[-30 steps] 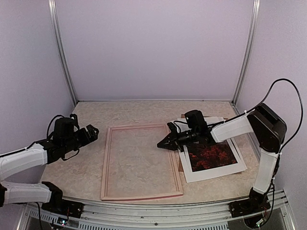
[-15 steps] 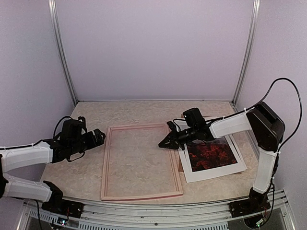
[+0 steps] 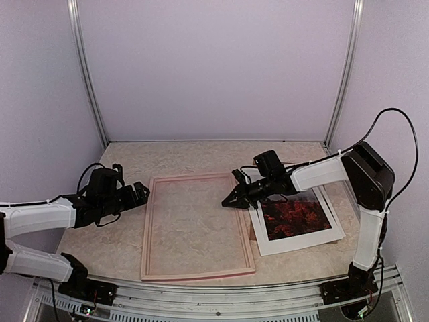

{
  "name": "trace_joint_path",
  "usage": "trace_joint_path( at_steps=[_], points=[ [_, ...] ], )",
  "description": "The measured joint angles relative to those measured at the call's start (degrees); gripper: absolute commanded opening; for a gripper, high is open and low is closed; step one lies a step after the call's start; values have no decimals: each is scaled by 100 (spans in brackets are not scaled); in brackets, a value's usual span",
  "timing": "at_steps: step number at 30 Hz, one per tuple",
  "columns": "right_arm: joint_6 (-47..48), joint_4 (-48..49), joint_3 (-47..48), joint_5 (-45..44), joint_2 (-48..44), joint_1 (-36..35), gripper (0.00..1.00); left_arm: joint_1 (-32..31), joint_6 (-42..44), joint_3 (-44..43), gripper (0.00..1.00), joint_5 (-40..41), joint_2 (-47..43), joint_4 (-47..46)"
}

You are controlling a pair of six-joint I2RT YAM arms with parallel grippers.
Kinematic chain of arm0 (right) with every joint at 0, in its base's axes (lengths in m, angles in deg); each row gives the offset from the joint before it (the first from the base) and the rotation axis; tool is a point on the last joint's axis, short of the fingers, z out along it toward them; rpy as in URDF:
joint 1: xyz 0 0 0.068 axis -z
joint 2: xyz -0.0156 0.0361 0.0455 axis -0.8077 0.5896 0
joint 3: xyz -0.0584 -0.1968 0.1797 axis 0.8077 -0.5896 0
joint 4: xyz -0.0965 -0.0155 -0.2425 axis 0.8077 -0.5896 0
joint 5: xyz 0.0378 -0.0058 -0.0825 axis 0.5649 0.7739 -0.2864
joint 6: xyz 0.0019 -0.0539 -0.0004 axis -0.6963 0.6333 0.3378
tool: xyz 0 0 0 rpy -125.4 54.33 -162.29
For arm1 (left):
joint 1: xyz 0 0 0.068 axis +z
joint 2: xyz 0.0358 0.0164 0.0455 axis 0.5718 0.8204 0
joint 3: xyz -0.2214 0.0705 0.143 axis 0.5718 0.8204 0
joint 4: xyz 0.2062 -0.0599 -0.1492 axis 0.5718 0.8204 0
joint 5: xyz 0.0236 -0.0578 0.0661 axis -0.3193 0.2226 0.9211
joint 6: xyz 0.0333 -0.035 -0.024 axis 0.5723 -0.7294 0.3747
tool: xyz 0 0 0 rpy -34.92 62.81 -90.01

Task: Put the photo into the frame
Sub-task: Place the glass panel at the frame body.

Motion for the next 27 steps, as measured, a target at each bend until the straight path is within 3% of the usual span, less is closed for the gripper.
trace_joint_path(
  at_steps=[27],
  points=[
    [568, -546, 525, -37, 219, 11, 0, -197, 4, -98, 99, -85, 629, -133]
  ],
)
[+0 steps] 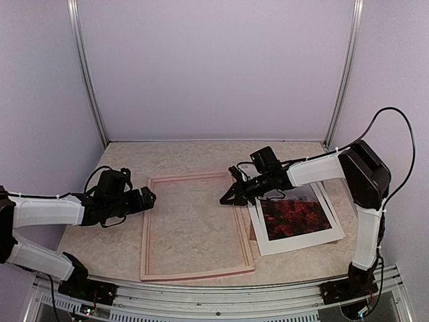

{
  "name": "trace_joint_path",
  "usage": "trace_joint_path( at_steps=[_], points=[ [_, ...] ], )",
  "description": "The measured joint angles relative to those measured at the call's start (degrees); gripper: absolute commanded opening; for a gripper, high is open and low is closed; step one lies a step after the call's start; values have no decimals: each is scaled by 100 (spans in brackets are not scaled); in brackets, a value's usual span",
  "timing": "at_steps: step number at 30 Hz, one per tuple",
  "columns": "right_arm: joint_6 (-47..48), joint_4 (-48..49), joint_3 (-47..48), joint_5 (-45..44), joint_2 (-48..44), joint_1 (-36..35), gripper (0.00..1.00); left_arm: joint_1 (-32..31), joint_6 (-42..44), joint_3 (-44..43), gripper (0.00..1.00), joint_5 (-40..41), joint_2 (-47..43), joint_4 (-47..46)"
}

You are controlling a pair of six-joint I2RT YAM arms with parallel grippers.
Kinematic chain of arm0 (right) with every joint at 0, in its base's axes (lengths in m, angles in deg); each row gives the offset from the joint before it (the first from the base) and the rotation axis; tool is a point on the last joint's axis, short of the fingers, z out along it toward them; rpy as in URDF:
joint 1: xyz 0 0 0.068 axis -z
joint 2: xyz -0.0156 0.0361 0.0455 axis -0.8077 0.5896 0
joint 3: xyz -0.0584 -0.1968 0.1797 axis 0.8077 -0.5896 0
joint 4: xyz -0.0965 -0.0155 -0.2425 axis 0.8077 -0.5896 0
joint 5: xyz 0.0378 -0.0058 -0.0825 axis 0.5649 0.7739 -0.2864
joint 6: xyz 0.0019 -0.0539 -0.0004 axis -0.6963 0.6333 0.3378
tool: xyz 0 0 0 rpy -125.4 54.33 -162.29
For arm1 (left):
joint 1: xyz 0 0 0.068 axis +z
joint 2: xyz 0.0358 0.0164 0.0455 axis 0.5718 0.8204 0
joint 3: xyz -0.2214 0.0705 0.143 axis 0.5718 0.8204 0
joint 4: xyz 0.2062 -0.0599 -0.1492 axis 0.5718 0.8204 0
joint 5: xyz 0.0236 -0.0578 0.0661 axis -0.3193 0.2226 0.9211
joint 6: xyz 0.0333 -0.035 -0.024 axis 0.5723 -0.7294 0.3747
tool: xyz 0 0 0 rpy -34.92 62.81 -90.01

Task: Put the photo into the frame
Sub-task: Place the glass panel at the frame body.

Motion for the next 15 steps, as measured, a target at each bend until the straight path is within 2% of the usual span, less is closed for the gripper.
trace_joint_path(
  at_steps=[15],
  points=[
    [238, -216, 166, -28, 140, 48, 0, -4, 17, -2, 99, -4, 13, -2]
  ],
)
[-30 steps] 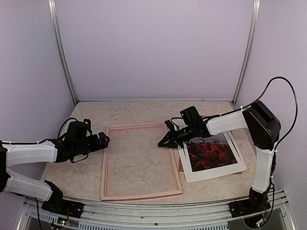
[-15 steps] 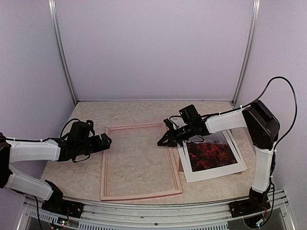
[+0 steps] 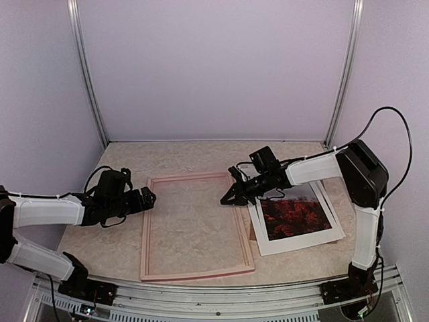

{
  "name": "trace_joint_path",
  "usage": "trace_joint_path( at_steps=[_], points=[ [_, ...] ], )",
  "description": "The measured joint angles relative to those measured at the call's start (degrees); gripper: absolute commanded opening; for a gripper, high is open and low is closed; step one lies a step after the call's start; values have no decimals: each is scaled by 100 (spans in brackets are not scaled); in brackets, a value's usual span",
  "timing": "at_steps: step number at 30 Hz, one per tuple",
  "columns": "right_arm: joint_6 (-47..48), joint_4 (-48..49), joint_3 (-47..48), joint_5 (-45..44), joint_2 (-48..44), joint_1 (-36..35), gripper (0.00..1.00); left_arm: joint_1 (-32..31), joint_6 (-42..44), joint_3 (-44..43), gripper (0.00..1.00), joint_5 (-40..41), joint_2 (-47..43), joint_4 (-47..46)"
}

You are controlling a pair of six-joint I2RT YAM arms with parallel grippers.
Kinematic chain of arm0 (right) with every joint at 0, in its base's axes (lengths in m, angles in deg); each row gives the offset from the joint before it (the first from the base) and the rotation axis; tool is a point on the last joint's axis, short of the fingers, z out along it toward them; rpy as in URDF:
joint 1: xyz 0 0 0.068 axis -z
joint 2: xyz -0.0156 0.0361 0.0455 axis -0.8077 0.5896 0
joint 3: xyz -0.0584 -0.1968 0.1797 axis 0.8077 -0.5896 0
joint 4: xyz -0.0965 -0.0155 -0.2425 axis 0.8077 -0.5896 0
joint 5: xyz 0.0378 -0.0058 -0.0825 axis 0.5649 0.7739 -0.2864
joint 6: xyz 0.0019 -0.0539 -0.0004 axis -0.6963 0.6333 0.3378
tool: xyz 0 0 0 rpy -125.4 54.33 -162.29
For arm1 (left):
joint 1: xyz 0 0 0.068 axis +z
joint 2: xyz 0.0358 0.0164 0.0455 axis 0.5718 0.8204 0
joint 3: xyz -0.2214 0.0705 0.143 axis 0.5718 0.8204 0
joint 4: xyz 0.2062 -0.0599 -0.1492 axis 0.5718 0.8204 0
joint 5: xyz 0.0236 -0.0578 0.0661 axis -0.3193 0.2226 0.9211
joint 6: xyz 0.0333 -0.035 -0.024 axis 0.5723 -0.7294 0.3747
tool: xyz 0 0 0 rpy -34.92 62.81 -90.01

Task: Put the photo into the frame
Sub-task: Place the glass panel at the frame body.

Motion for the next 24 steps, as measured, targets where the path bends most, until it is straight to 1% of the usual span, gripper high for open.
trace_joint_path(
  at_steps=[24],
  points=[
    [-212, 146, -31, 0, 50, 2, 0, 0, 22, 0, 99, 46, 39, 0]
  ],
)
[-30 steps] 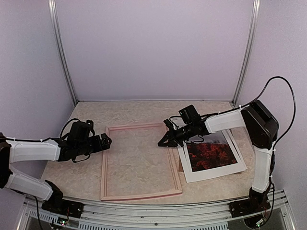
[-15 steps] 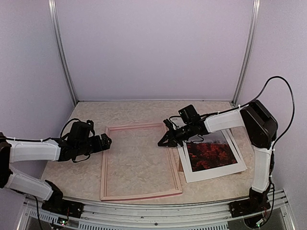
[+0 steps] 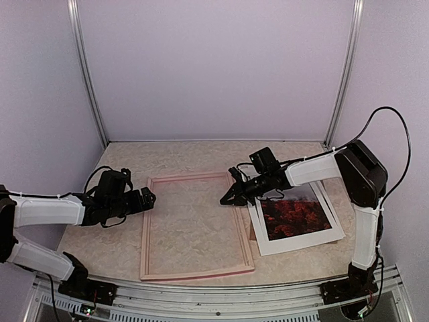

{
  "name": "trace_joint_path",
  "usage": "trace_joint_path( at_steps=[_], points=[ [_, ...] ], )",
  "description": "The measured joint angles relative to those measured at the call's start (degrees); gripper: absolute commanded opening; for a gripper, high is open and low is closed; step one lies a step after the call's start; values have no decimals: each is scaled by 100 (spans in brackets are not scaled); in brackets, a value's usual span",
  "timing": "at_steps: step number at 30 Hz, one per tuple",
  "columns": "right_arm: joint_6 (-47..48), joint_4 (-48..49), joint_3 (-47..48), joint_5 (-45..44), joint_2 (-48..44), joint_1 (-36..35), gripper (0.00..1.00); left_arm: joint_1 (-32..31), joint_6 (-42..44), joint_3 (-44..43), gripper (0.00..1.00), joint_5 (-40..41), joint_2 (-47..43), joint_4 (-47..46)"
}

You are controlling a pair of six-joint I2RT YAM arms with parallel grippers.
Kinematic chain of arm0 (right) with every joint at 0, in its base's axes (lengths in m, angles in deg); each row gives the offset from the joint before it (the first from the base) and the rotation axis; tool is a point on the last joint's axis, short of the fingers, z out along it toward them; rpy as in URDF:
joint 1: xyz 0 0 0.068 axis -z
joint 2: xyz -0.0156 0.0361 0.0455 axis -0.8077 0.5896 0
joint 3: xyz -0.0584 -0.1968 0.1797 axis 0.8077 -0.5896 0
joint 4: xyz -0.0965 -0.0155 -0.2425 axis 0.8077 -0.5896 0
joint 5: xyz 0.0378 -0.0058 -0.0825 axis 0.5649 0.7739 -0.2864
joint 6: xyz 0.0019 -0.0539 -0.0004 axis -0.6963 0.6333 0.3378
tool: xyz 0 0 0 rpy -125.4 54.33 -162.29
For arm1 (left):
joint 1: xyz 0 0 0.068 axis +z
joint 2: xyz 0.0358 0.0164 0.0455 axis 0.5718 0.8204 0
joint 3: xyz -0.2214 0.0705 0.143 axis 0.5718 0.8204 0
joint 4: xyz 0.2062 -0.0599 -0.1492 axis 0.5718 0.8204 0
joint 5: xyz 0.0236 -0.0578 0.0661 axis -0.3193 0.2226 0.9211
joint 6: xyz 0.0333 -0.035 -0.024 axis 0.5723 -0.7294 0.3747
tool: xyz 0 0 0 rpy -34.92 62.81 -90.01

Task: Put the photo into the frame
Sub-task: Place the glass panel at the frame body.

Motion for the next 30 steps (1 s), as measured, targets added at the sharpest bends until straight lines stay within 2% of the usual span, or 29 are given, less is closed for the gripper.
trace_joint_path(
  at_steps=[7, 16, 27, 30],
  points=[
    [-55, 48, -11, -24, 24, 0, 1, -2, 2, 0, 99, 22, 0, 0],
    [-9, -83, 7, -280, 168, -24, 33, -2, 20, -13, 99, 22, 0, 2],
    [175, -485, 216, -634, 168, -66, 62, -199, 42, -94, 99, 66, -11, -15],
    [234, -597, 278, -726, 168, -90, 66, -385, 42, -94, 99, 72, -90, -55]
  ],
)
